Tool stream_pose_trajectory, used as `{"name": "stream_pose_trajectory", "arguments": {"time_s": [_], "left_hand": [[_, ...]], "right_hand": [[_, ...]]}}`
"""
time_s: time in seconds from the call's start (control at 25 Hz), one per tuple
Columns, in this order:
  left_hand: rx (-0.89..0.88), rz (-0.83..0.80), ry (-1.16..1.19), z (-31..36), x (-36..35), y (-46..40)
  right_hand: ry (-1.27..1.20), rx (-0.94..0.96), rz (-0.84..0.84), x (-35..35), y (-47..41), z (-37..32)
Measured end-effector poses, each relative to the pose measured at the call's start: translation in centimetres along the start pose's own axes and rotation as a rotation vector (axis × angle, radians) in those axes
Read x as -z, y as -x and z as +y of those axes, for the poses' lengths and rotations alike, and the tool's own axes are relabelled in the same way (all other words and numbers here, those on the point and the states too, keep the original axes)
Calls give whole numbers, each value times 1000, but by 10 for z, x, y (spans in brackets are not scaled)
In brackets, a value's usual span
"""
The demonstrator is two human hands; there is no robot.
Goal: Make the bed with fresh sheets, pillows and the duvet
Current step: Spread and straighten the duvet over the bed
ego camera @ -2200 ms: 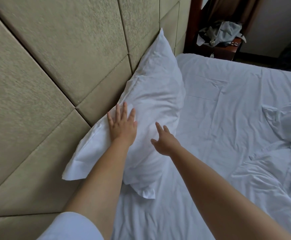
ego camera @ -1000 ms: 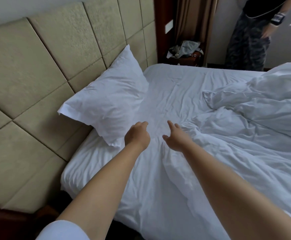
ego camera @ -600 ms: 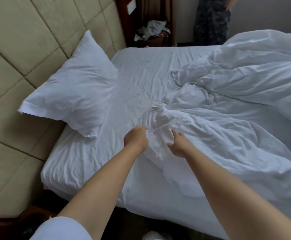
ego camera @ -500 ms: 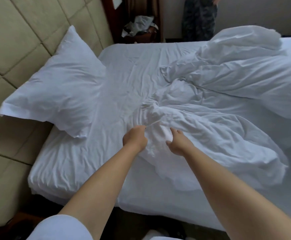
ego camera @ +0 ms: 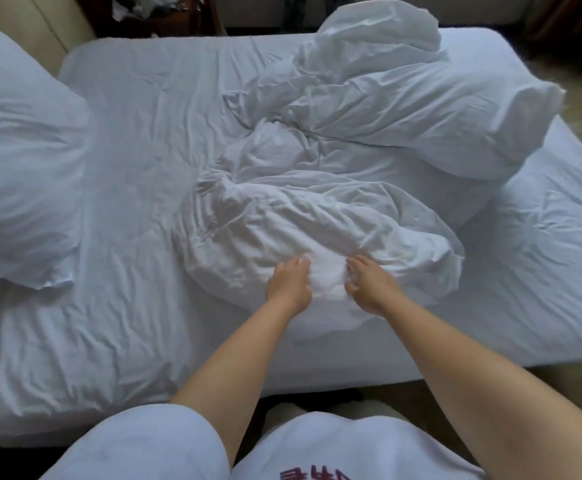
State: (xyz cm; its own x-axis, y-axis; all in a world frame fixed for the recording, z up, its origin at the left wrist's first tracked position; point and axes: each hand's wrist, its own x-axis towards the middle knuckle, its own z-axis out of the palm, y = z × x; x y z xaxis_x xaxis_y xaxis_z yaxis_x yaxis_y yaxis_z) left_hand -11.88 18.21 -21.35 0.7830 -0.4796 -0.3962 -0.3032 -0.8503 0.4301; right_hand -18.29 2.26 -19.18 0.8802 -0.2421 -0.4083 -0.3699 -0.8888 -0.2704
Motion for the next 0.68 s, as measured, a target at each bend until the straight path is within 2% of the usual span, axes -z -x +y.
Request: {"name": "stream_pose_trajectory", "arguments": {"time_s": [0.16, 0.28, 0.4, 0.52, 0.68], "left_hand": [[39, 59, -12, 47, -18, -10], [68, 110, -81, 92, -34, -24], [228, 124, -54, 142, -49, -40], [373, 135, -74, 181, -62, -55], [379, 133, 38, 216, -66, -73]], "right_hand": [[85, -74, 170, 18, -9, 50], [76, -152, 214, 32, -22, 92], [-24, -247, 140, 49, -41, 145], [-133, -263, 18, 63, -61, 190], [-367, -217, -138, 65, -80, 213]]}}
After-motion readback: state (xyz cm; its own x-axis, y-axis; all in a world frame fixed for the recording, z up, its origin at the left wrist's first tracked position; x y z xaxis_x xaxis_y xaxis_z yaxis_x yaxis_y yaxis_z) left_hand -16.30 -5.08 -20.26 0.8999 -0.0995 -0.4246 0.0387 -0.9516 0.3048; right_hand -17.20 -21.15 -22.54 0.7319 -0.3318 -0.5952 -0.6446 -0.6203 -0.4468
